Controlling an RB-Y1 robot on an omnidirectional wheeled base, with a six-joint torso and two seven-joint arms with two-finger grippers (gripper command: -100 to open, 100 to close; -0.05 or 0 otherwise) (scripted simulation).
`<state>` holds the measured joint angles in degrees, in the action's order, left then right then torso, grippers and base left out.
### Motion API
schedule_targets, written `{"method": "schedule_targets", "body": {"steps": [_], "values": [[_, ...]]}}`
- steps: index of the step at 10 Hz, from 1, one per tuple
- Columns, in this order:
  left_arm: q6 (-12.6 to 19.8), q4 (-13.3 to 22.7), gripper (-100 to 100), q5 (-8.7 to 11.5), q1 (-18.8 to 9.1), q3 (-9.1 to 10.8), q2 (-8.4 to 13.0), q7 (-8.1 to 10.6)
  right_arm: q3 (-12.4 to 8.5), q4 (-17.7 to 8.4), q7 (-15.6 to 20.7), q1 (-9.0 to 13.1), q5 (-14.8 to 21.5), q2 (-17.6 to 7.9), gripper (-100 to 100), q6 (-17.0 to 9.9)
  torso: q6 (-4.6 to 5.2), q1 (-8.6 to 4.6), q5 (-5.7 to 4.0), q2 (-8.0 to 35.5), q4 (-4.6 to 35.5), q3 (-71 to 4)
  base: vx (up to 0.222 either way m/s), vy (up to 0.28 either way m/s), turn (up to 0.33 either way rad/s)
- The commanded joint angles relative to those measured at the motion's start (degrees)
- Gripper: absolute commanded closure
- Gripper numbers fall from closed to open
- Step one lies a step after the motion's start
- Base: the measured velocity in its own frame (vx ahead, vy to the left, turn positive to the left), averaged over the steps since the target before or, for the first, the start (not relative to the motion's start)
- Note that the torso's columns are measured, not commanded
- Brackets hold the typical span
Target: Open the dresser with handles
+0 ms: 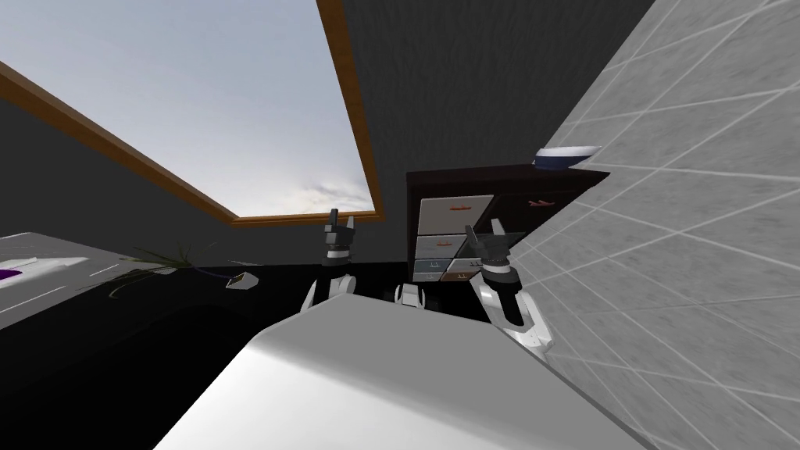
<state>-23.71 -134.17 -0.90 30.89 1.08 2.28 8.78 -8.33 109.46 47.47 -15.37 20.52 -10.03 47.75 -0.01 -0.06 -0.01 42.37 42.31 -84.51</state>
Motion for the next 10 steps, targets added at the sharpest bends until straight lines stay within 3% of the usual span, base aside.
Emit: {"method": "schedule_targets", "body": {"steps": [1, 2, 3, 5, 8, 10], "values": [[0.0, 0.0, 0, 0.0, 0.01, 0.0, 0.0, 0.0, -0.73, -1.83, 4.45, 1.11, 1.56, -0.25, -100, 1.34, 0.02, 0.02, 0.0, -0.07, -0.02, -0.03, 0.014, 0.052, -0.052], [0.0, 0.0, 0, 0.0, 0.0, 0.0, 0.0, 0.0, -0.73, -1.83, 5.11, 1.11, 1.56, -0.25, -100, 1.34, 0.0, 0.07, 0.01, -0.1, -0.03, -0.06, 0.007, 0.029, 0.013], [0.0, 0.0, 0, 0.0, 0.0, 0.0, 0.0, 0.0, -1.47, -3.69, 7.3, 2.17, 3.09, -0.47, -100, 2.62, 0.0, 0.02, 0.01, -0.09, -0.03, -0.06, 0.021, 0.048, -0.071], [0.0, 0.0, 0, 0.0, 0.0, 0.0, 0.0, 0.0, -1.47, -3.69, 9.25, 2.17, 3.09, -0.47, -100, 2.62, 0.0, 0.1, 0.03, -0.11, -0.03, -0.07, 0.012, 0.04, -0.037], [0.0, 0.0, 0, 0.0, 0.0, 0.0, 0.0, 0.0, -3.04, -7.73, 14.73, 4.19, 6.25, -0.72, -100, 5.1, 0.0, 0.09, 0.02, -0.11, -0.03, -0.07, 0.02, 0.059, -0.09], [0.0, 0.0, 0, 0.0, 0.0, 0.0, 0.0, 0.0, -3.04, -7.73, 17.41, 4.19, 6.25, -0.72, -100, 5.1, -0.01, 0.1, 0.03, -0.09, -0.03, -0.06, 0.014, 0.048, -0.016]]}}
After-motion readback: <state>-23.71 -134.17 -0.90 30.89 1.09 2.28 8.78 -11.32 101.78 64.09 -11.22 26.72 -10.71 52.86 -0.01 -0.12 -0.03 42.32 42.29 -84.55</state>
